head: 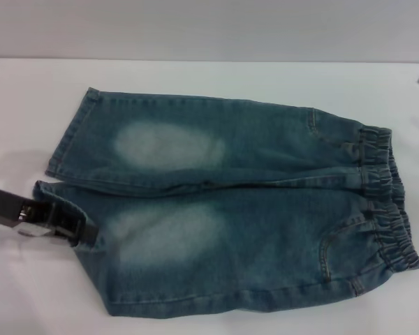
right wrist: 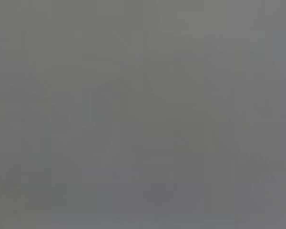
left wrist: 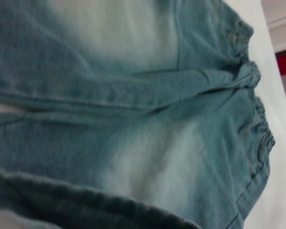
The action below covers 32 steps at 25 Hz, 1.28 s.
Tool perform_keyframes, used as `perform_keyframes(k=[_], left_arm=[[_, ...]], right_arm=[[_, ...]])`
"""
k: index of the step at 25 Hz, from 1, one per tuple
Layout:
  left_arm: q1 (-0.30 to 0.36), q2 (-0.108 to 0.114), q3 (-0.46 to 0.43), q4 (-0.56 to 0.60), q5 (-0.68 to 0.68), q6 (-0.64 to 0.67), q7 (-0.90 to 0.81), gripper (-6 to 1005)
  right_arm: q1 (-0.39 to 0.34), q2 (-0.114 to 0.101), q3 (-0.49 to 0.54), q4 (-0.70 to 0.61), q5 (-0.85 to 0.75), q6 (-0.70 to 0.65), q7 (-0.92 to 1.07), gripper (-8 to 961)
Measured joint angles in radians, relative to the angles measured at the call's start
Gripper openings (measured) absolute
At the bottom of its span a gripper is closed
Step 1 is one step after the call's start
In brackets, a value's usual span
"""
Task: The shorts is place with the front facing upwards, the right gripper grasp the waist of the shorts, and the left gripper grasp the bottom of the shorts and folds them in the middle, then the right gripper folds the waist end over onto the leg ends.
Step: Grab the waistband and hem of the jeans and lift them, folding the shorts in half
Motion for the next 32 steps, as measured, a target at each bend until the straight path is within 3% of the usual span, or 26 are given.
perform_keyframes(k=[9,18,24,32], left_arm=[[0.012,0.020,-0.007,-0.009,-0.035,-0.038,0.008,51],[0.018,0.028,0.004,-0.012,-0.030,-0.058,0.009,55],[0.020,0.027,0.005,-0.011,-0.030,-0.067,0.009,57],[0.023,0.023,0.004,-0.005,-0.036,-0.075,0.009,61]], right_arm=[[0.087,-0.061,-0.019,-0.303,-0.423,-0.346,0.449,650],[0.169,-0.088,-0.022,-0.442,-0.788,-0.482,0.495,650],[0.184,-0.086,-0.119,-0.512,-0.893,-0.556,0.431,649],[0.183,-0.069,-0.220,-0.503,-0.976,-0.505,0.417,649]])
